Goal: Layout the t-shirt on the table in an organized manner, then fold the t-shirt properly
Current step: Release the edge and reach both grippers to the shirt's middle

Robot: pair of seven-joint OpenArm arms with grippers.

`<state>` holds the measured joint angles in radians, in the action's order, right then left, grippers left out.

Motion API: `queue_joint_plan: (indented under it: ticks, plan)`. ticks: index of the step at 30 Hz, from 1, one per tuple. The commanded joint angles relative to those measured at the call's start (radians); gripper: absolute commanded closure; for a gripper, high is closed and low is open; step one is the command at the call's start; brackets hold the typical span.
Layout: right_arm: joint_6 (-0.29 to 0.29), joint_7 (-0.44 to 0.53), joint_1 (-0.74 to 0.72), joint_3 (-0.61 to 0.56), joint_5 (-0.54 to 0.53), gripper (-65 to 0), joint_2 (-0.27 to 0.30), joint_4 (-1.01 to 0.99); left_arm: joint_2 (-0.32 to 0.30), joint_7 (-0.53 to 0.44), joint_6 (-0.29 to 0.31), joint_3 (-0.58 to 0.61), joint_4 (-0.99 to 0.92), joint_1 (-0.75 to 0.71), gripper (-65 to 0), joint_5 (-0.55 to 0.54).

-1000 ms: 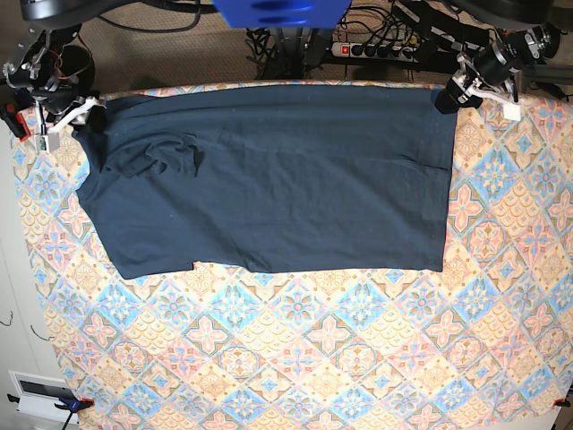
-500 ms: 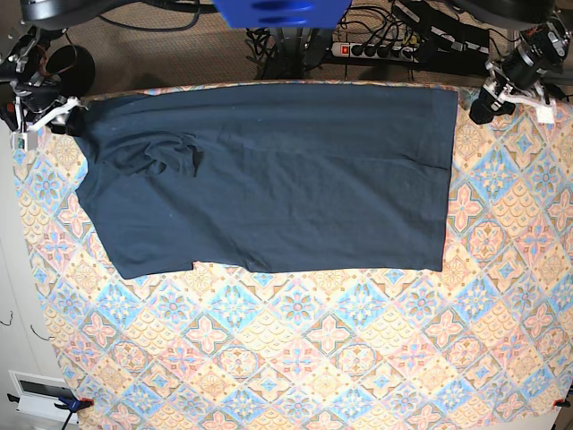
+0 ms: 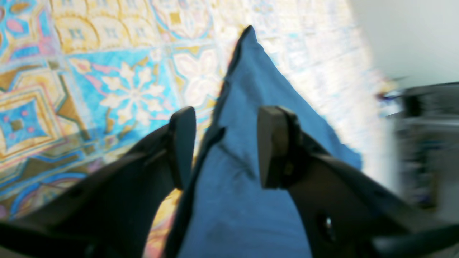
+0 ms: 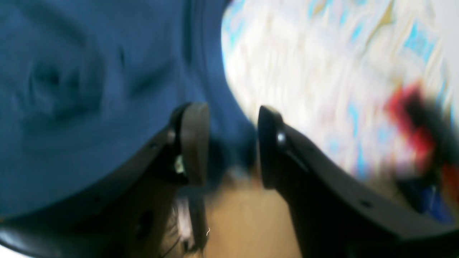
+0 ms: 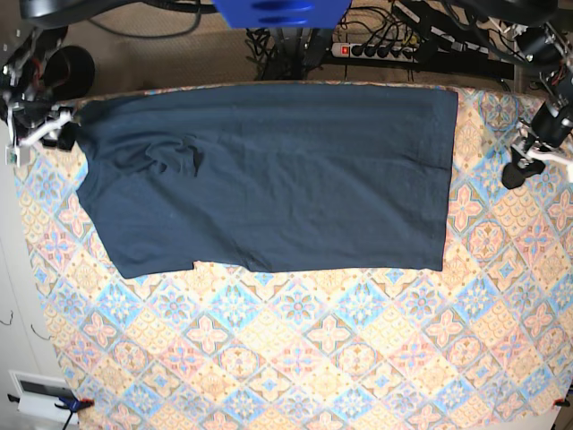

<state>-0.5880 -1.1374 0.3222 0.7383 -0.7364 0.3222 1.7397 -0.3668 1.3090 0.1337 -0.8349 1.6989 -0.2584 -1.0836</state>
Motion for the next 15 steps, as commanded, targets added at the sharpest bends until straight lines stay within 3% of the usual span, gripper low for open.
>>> queue_joint_plan:
  ticks: [1, 11, 15]
  plan:
    - [-0.002, 0.032, -0.025, -0.018, -0.016, -22.2, 0.041, 0.027, -0.03, -0.029, 0.007, 0.03, 0.013, 0.046, -27.5, 0.0]
    - [-0.003, 0.035, -0.151, -0.162, 0.168, -22.1, 0.058, 0.022, -0.03, -0.035, 0.008, 0.217, -0.257, 0.4, -27.5, 0.277]
    - [-0.003, 0.035, -0.214, -0.245, 0.228, -22.1, 0.058, 0.022, -0.028, -0.124, 0.008, 0.314, -0.366, 0.492, -27.5, 0.369]
